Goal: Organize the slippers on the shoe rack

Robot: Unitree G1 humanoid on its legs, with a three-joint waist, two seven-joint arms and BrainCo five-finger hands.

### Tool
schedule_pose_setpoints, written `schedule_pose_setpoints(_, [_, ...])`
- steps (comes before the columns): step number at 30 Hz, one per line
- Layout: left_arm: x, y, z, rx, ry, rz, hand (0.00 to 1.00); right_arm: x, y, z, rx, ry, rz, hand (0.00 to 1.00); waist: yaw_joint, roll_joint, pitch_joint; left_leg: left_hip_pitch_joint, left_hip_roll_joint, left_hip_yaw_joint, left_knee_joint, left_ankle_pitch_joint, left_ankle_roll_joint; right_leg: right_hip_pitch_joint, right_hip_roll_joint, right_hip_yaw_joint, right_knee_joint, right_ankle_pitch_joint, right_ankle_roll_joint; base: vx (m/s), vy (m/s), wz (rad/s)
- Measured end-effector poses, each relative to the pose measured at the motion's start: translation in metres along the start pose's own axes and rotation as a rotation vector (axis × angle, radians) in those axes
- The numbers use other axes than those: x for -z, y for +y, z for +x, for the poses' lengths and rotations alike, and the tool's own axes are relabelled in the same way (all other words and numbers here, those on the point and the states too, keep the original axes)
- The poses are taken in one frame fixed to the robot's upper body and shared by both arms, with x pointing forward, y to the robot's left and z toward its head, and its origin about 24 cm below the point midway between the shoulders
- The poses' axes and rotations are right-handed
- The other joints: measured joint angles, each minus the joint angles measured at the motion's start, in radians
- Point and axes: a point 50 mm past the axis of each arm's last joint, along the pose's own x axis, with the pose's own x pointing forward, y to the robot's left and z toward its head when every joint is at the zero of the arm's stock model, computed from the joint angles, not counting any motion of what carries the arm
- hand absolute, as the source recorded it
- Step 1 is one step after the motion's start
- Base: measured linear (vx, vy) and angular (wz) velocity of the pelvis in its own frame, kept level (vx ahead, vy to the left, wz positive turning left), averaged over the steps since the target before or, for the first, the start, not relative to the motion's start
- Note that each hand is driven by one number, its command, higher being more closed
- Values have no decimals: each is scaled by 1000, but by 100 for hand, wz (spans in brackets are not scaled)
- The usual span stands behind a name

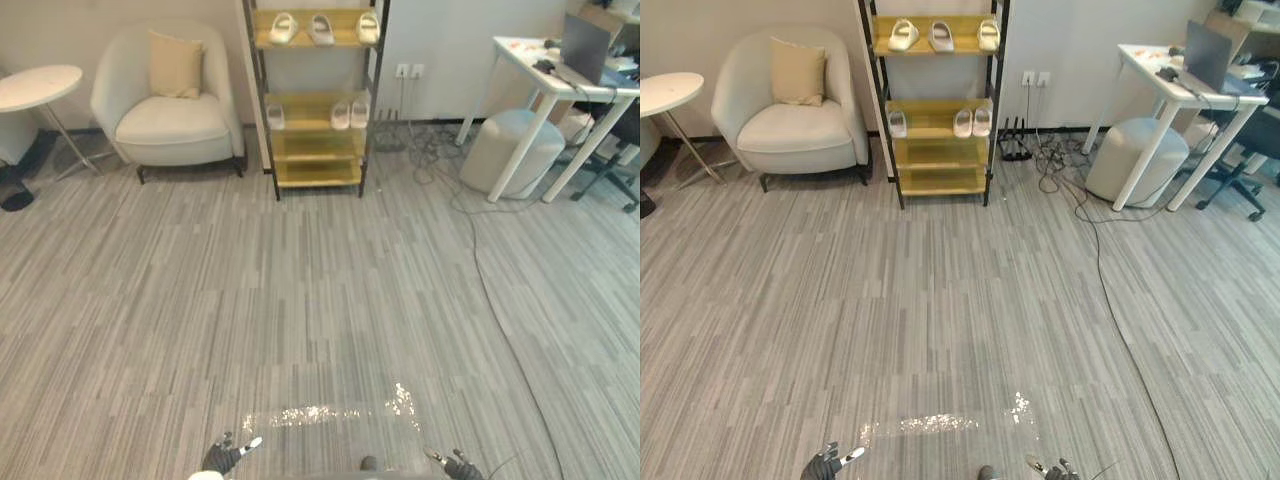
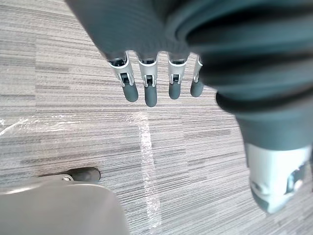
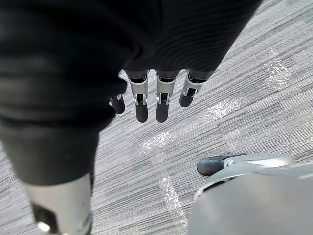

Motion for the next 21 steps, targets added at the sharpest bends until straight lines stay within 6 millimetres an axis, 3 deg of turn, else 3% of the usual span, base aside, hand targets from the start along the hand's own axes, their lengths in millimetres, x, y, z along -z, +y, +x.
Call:
schedule_pose_setpoints(3, [0,1,0,-3,-4,-8,0,-5,4,1,-12,-14,-15,0,0,-4,5,12,12,-4,-10,3,-13,18,10,-21,-17,2,0,11,-88,6])
schedule_pose_setpoints(7, [-2,2,0,-9,-18,-12,0,-14,28,4,-66,-37,0,0,6,-15,13,27,22,-4,-26,10,-24,26,19,-39,-18,2,0,-16,-68,2])
schedule_pose_setpoints(13, [-6,3,2,-14,-22,-13,0,-14,31,3,-75,-42,-32,0,26,-26,18,28,21,-4,-42,22,-21,27,18,-45,-25,2,-1,-35,-21,1])
schedule_pose_setpoints(21, [-9,7,3,-23,-27,-6,0,-13,34,3,-81,-38,-30,0,26,-43,28,31,19,-19,-70,38,-20,23,16,-70,-25,2,-1,1,-20,5])
